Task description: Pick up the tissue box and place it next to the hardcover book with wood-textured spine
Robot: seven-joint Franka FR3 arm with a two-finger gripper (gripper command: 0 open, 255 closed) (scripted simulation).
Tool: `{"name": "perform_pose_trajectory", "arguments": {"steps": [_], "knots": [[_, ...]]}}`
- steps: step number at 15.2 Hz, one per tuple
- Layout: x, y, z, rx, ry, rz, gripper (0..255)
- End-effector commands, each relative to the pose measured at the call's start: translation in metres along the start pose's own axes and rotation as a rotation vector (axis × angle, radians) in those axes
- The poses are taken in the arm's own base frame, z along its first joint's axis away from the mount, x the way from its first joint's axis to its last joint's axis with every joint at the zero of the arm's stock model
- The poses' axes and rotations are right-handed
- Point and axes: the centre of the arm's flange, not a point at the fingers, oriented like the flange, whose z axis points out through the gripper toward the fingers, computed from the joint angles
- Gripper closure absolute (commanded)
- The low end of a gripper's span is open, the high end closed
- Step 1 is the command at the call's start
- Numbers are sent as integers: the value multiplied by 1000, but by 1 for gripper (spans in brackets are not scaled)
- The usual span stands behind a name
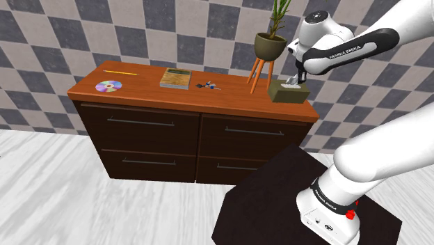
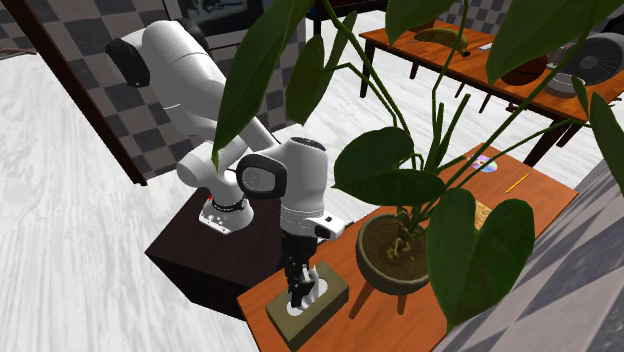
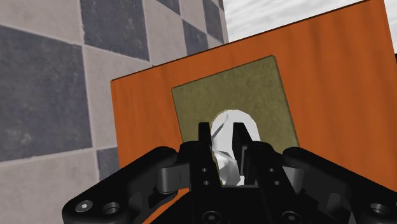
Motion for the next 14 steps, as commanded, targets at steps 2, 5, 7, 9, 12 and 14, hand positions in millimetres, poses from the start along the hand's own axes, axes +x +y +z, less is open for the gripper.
{"name": "perform_pose_trajectory", "arguments": {"steps": [2, 5, 7, 9, 12, 14], "knots": [[1, -2, 2, 4, -1, -3, 255], [0, -2, 2, 4, -1, -3, 255], [0, 1, -3, 4, -1, -3, 255], [-3, 6, -12, 4, -1, -3, 255], [-8, 14, -25, 4, -1, -3, 255], [-10, 19, -34, 4, -1, -3, 255]]}}
